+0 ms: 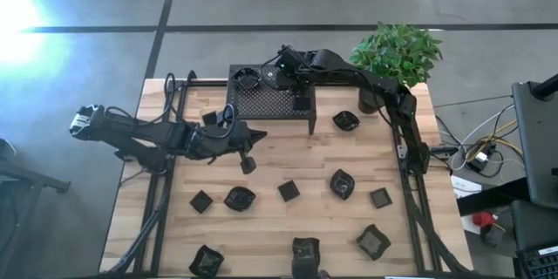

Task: Pick & Place Mini shaped plates
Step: Put the square plate on the shelf

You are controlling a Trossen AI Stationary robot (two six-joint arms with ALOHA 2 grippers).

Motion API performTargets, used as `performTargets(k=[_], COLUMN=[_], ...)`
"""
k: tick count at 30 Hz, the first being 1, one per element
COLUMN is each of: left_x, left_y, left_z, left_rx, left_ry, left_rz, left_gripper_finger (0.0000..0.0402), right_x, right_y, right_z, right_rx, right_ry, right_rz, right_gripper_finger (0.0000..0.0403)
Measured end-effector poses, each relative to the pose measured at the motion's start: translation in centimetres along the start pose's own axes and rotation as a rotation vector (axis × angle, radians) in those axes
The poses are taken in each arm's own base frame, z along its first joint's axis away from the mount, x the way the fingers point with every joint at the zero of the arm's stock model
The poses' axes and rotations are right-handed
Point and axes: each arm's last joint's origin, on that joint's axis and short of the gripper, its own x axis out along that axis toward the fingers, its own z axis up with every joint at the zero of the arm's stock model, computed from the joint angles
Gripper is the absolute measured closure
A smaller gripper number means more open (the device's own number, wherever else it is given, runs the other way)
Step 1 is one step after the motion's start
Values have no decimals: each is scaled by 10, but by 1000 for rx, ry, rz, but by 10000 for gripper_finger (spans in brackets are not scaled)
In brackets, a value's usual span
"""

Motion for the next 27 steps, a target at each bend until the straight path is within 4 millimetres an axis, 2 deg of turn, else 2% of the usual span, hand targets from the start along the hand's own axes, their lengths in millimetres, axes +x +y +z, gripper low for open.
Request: performTargets(k=[6,11,15,22,27], left_x=[0,0,0,-2,-7], left_y=[0,0,0,2,7], left_z=[0,0,-2,-7,-15], left_rx=[2,3,13,10,-39], left_ry=[0,2,17,82,205], left_rz=[0,1,3,17,52], left_gripper_finger=[402,402,402,402,402], right_x=[-27,-62,-98,-159,-189], right_y=[-2,-2,3,21,44], right_z=[-3,-8,-13,-26,-34], right_rx=[9,54,57,66,9], right_ry=[-53,-124,-201,-348,-441], right_rz=[-24,-50,-70,-75,-12], right_gripper_finger=[307,316,324,347,379])
